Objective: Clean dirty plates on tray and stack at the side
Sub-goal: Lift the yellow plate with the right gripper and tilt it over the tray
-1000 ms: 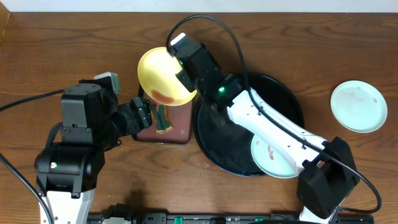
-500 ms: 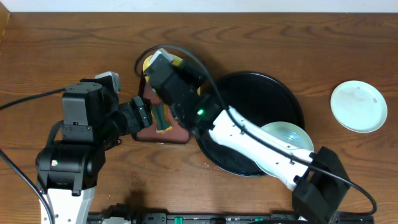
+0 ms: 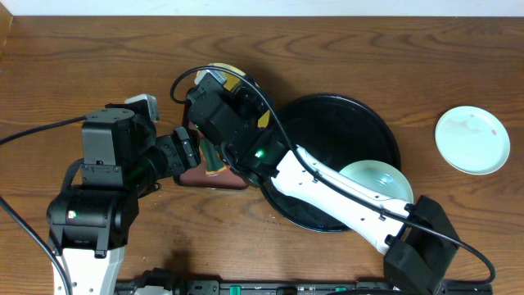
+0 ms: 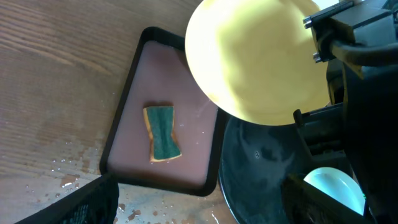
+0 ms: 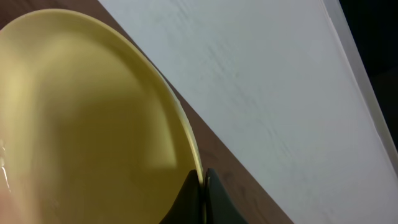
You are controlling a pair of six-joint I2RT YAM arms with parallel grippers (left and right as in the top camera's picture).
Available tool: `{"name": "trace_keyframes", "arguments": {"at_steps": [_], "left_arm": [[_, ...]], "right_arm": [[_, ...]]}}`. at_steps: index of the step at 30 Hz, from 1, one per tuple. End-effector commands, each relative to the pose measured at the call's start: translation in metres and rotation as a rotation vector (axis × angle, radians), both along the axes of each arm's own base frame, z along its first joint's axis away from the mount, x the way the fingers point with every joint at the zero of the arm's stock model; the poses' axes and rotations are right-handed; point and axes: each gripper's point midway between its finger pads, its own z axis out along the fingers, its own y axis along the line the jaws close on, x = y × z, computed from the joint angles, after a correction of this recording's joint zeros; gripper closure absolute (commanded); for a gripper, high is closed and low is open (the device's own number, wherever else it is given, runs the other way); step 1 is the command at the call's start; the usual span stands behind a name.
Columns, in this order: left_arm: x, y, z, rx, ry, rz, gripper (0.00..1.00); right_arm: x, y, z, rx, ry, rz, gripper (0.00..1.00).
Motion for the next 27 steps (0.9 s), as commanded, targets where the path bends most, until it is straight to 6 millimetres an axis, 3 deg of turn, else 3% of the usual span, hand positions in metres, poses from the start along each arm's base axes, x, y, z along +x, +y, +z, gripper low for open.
{"name": "trace_keyframes", "arguments": {"at_steps": [1,27], "left_arm": [[0.0014,0.0011,0.0092,-0.001,-0.021,0.003,0.16],[0.0014,0.0011,0.0092,-0.001,-0.021,0.003,0.16]], "right_arm": [[-0.0035,-0.0026,0.0208,0.029,-0.040,-0.014,0.99],[-0.0034,-0.0004,0.0208,0.059,-0.039,-0.012,0.99]]}}
